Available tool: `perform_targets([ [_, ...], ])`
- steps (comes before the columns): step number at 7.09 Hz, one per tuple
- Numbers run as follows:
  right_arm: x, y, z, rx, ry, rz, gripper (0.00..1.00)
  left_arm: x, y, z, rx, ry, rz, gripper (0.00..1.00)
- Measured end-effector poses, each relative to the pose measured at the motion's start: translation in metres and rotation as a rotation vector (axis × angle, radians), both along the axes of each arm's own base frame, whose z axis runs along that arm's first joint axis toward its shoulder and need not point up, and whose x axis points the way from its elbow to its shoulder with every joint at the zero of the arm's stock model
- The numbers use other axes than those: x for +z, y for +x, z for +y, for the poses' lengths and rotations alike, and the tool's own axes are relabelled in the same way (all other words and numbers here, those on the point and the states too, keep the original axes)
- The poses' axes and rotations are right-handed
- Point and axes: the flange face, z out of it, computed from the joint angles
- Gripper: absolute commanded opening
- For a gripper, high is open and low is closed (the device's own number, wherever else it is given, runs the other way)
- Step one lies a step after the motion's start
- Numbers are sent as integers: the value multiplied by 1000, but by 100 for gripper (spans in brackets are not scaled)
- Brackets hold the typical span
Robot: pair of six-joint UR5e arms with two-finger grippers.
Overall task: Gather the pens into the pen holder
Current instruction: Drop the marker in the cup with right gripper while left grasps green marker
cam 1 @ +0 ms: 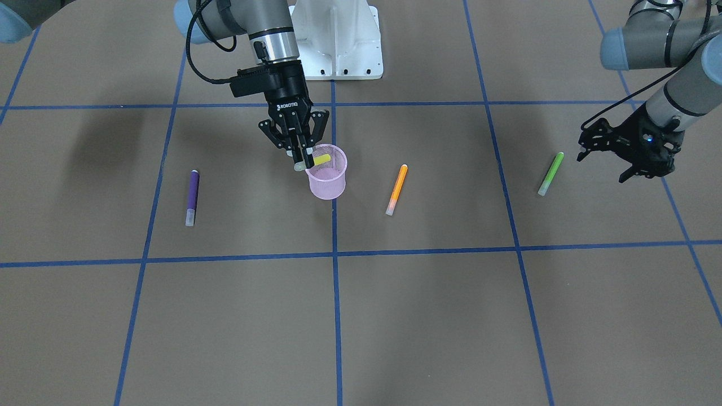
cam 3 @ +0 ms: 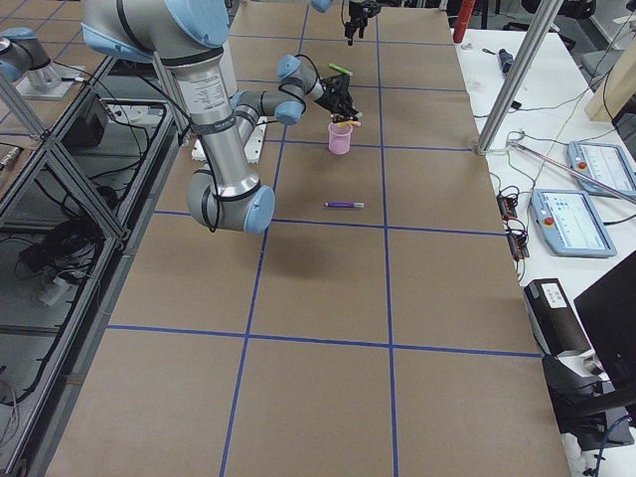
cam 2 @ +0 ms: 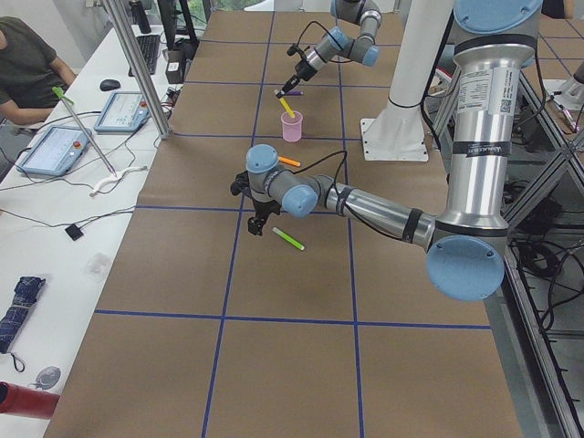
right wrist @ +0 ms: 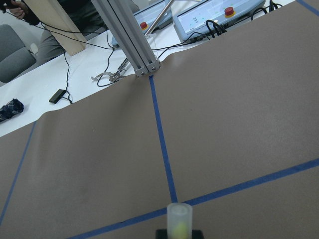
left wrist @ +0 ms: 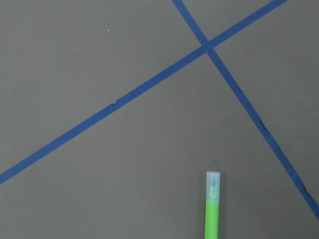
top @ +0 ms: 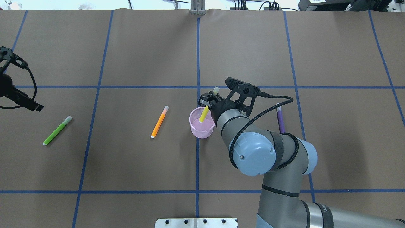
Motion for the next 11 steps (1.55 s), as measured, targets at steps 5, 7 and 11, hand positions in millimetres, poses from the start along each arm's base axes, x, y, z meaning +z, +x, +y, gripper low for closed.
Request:
perform_targets([
  [5,-14,26,8,3,25,-38,99,1,72,17,84,13,-50,97],
  [7,-2,52,11,6,25,-42,99,17,95,28,188,41,-78,89],
  [11,30,80,-7,2,8,-39,99,27,112,9,221,32,-136,72],
])
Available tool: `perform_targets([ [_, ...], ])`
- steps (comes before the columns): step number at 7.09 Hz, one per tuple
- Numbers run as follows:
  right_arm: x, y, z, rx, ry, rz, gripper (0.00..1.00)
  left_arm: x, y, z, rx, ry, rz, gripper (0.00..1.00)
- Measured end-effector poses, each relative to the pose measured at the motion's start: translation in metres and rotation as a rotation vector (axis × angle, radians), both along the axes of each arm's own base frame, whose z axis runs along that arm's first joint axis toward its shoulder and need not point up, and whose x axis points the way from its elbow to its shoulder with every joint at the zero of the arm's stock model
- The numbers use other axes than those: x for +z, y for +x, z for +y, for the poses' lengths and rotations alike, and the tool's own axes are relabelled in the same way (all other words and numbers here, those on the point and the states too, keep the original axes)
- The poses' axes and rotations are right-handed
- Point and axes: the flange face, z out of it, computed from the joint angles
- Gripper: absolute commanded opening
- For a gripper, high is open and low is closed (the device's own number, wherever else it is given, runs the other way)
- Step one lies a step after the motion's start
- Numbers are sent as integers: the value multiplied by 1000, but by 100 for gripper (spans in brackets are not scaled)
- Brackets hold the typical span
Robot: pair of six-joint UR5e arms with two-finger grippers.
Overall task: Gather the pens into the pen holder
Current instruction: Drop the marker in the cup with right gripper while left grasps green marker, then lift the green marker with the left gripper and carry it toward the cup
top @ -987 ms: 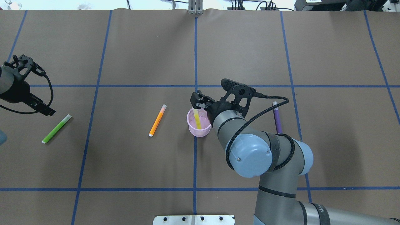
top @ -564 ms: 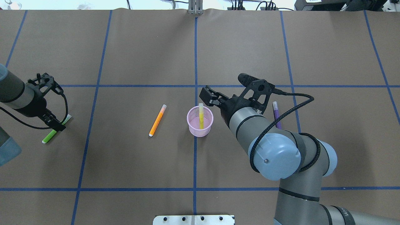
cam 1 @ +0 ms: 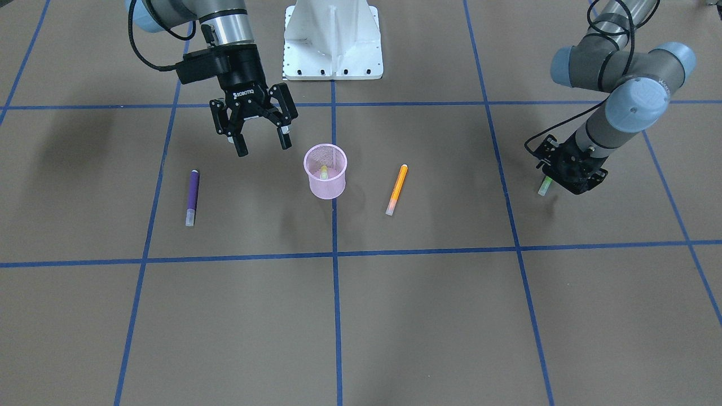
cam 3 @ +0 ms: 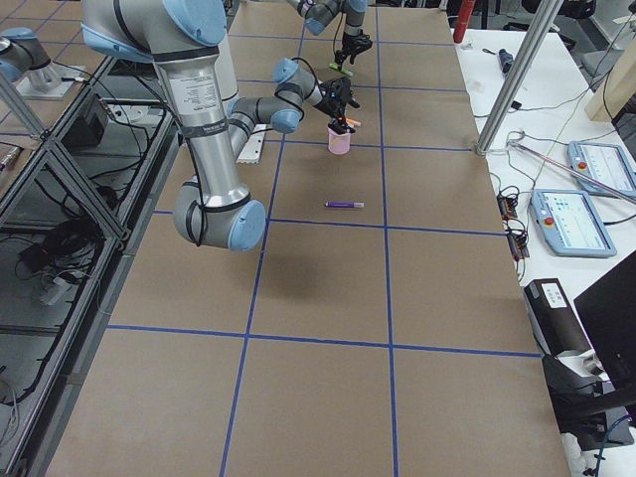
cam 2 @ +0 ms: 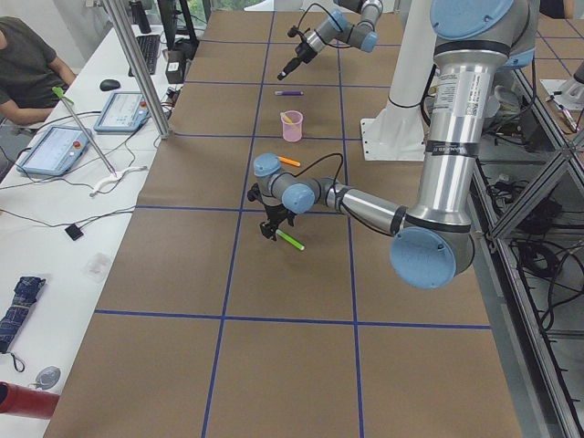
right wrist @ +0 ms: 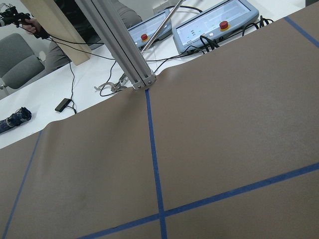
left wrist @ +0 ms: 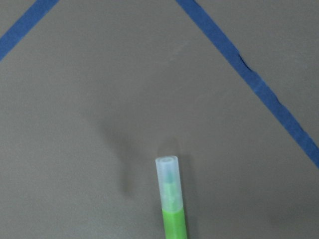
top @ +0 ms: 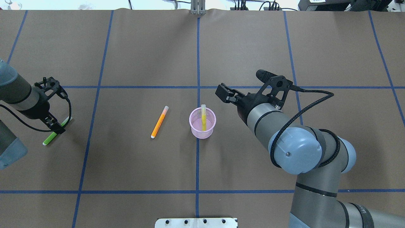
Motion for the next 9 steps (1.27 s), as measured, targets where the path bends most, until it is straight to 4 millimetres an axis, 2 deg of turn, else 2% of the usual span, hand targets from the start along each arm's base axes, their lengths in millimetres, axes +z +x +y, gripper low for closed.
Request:
perform_targets([
  [1,7,5,-2,-5,2,-6,99,1,3,-4,0,-4,-5,60],
  [2,12,9,-4,-9,3,-14,99,1,5,-6,-1,-6,-7,53],
  [6,17,13,-7,-3,5,-25,99,6,6,-7,-1,-13,-14,53],
  [7,17,13,-7,-2,4,-26,99,7,7,-7,-1,-14,-15,42],
  [8,16,14,-8,-1,4,-27,99,8,7,-7,-1,-16,-17,34],
  [9,17,14,-8,0,3,-27,99,11,7,-7,-1,-20,-20,12],
])
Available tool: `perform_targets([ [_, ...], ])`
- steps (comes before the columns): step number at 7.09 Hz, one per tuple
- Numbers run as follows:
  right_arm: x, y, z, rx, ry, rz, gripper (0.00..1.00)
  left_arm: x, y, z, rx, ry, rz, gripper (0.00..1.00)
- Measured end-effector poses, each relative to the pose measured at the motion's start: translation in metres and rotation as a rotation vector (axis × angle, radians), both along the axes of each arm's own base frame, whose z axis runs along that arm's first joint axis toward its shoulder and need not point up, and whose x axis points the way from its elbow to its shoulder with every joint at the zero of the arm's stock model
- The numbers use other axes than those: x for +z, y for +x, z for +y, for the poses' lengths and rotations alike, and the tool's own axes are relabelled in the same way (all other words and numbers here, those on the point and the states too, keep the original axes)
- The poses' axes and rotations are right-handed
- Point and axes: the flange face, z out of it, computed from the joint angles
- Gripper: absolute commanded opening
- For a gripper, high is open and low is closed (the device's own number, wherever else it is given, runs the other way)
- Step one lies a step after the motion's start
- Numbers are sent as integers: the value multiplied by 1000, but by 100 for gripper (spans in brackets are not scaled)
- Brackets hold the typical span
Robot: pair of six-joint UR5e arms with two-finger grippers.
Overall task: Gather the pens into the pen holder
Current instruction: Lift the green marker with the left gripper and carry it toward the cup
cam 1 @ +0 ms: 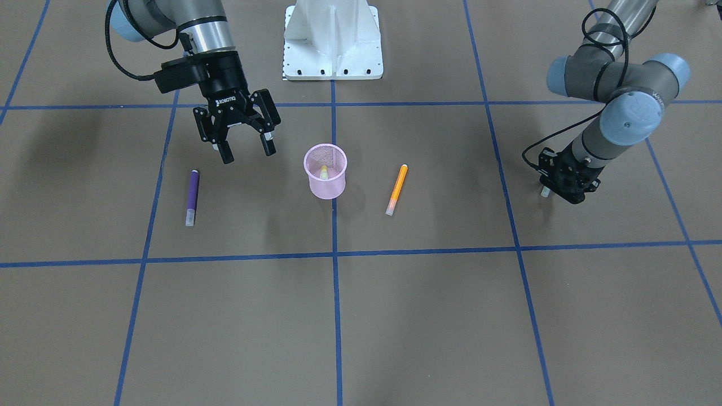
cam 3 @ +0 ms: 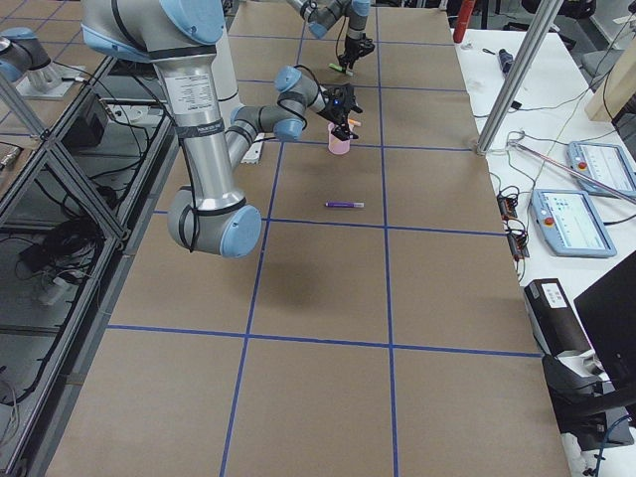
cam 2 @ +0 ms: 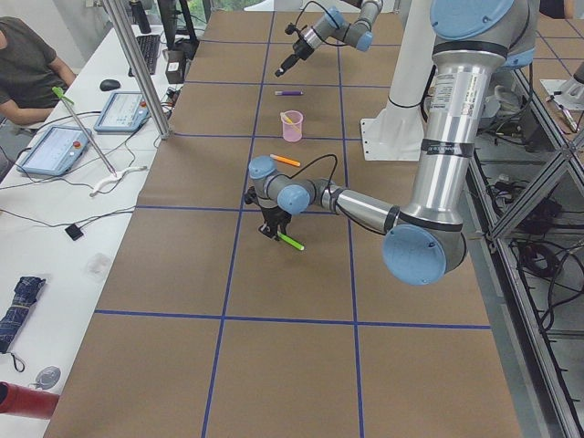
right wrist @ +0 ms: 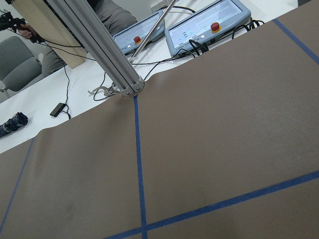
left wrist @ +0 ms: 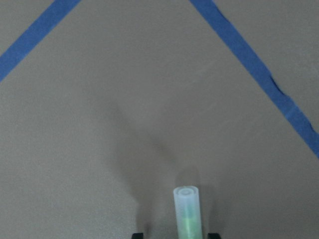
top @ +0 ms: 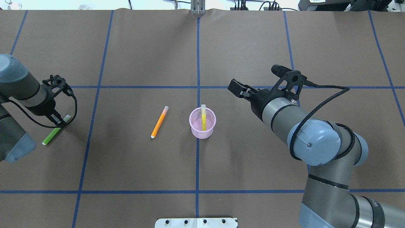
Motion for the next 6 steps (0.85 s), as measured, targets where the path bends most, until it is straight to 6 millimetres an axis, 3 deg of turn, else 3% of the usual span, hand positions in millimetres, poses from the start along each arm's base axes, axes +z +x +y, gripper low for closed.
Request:
perform_targets([
  [1,0,0,0,1,-1,0,99,3,0,0,0,-4,-3,0],
  [3,0,4,-4,-2,-5,-4,99,-3,-1,-1,-2,-6,4,0],
  [4,1,12,-13,-32,-25,-11,99,-17,-2,-2,-2,-11,21,0],
  [5,5,31,-31,-84,-61,-23,99,-45,1,-4,-2,-8,57,0],
  [6,16,57,-52,-142,-96,-15,99,-86,7,-10,-28,10,99,0],
])
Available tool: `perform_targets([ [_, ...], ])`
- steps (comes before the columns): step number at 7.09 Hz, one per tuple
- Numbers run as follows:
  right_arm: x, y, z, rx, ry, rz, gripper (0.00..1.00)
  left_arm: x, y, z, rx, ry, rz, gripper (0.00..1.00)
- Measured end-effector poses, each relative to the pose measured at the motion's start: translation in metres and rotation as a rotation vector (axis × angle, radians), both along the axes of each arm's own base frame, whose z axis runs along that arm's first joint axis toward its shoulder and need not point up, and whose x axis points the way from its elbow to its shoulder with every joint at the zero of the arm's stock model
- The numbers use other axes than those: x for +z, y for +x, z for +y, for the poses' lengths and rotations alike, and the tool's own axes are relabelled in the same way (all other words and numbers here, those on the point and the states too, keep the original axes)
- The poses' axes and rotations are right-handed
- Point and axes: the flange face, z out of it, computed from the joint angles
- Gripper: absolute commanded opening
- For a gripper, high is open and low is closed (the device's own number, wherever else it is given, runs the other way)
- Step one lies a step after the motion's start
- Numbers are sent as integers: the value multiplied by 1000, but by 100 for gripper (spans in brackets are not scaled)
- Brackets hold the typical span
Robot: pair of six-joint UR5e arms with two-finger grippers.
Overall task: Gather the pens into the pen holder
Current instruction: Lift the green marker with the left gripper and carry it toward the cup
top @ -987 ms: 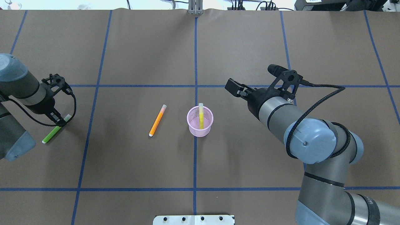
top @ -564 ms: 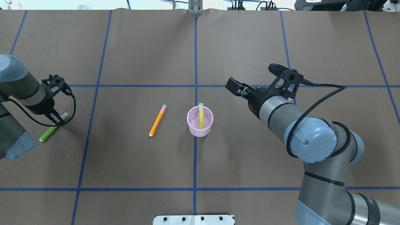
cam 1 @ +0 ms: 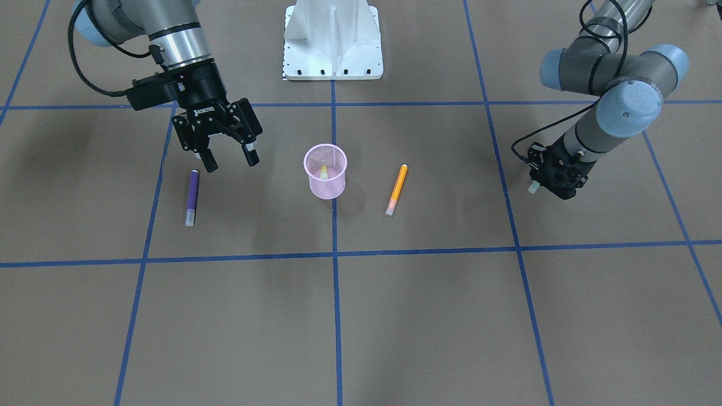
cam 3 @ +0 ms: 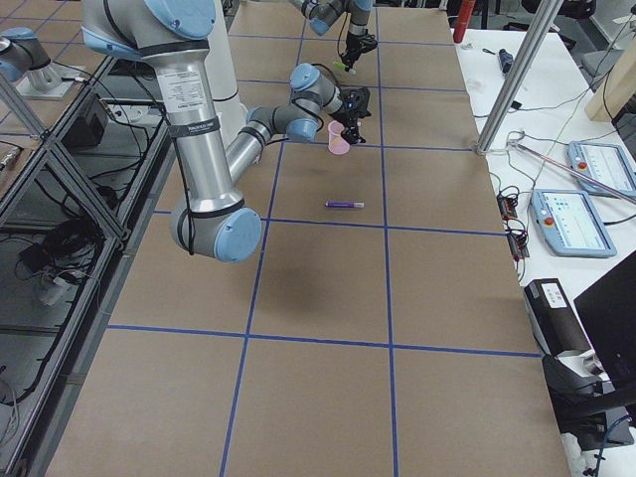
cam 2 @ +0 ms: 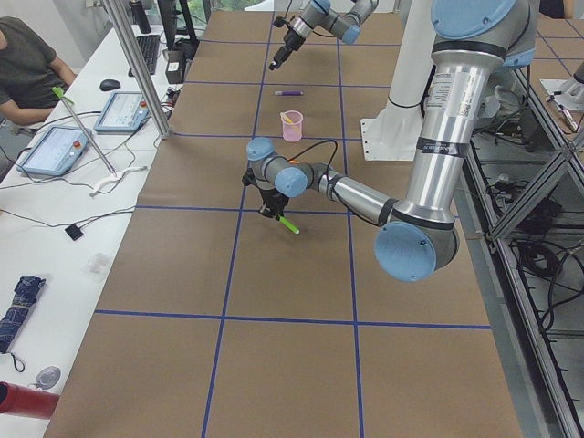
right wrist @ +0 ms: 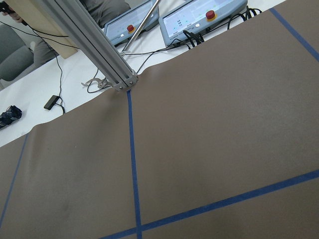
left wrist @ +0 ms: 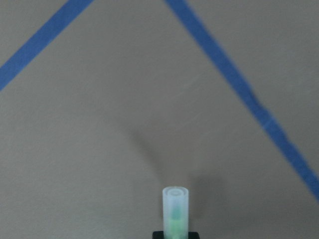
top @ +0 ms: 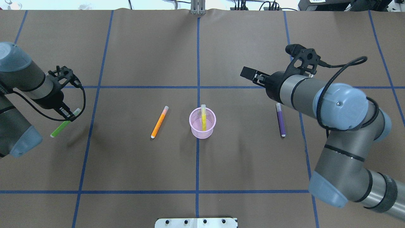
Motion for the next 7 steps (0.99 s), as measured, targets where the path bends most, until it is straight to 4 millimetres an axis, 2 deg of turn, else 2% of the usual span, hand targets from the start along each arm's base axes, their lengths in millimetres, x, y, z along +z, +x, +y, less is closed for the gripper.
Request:
perform_targets([
  [2,46,61,-37,-117,-17,94,99,-101,25,-18,-78,30,83,0],
  [3,74,89,-51,-177,-20,144,99,-157,47,-19,-94,42,138,0],
  [5,123,137,-69,-296,-18,208,99,-261,98,-2,-157,116,215,0],
  [6,135,148,-74,-318,-22,217,99,-304,123,13,-203,203,235,0],
  [7,142,153,-78,-324,-28,221,99,-333,138,24,-245,285,261,0],
])
